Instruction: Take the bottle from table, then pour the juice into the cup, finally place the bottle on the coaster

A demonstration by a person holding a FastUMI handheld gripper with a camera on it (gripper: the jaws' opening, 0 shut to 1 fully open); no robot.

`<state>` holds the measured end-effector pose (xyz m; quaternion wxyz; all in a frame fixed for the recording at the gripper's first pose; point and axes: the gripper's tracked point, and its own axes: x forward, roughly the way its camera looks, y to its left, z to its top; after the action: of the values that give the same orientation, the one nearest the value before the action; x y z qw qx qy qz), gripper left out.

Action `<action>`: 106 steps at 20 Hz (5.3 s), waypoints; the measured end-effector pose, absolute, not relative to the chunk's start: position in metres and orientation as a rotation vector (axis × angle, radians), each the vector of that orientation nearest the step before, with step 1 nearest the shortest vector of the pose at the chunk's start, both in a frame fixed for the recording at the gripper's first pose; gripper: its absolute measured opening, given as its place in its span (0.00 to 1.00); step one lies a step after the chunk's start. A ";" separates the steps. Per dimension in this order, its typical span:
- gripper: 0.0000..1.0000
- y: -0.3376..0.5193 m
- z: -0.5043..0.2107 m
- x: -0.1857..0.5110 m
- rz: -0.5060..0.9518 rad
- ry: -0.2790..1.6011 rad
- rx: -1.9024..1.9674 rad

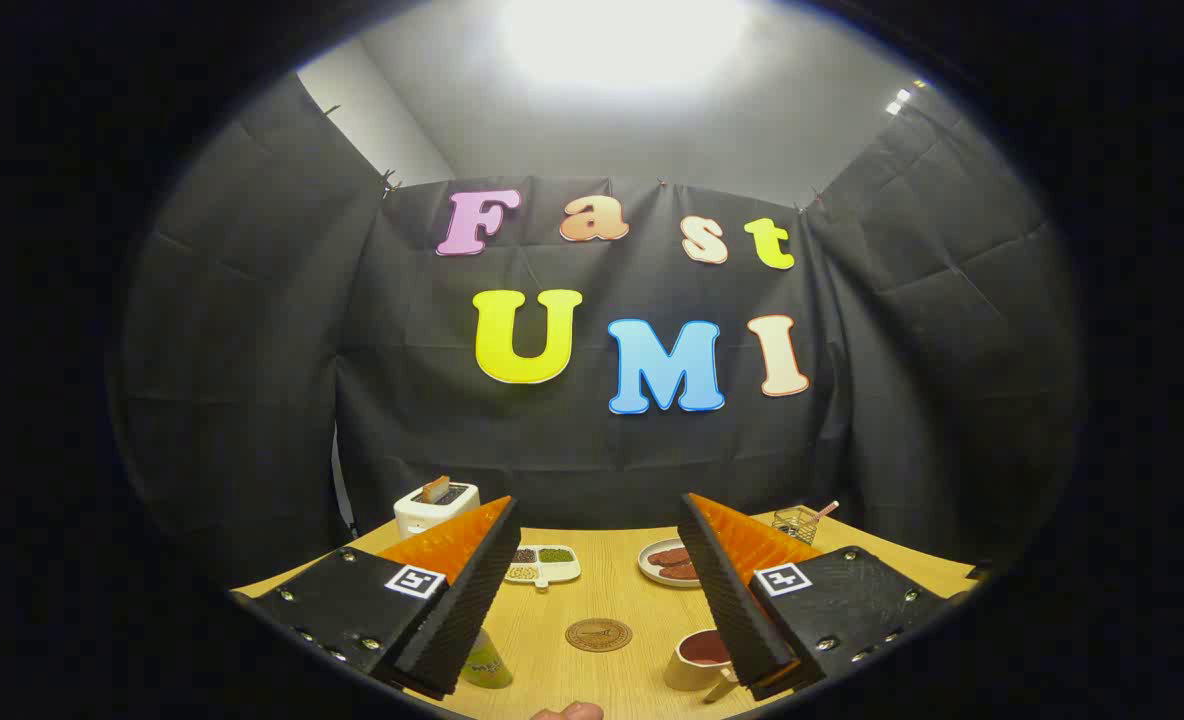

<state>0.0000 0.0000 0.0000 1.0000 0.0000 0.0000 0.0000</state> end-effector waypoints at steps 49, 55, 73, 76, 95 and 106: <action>0.97 0.123 -0.155 0.025 0.071 0.189 -0.012; 0.97 0.128 -0.188 0.026 0.068 0.243 0.006; 0.97 0.138 -0.283 0.007 0.097 0.497 -0.010; 0.97 0.140 -0.283 0.008 0.101 0.497 -0.025; 0.77 0.116 -0.242 0.013 0.044 0.543 0.201; 0.77 0.092 -0.227 0.014 0.057 0.530 0.444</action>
<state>0.0142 0.0922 -0.2267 0.9405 0.2173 0.2599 0.0278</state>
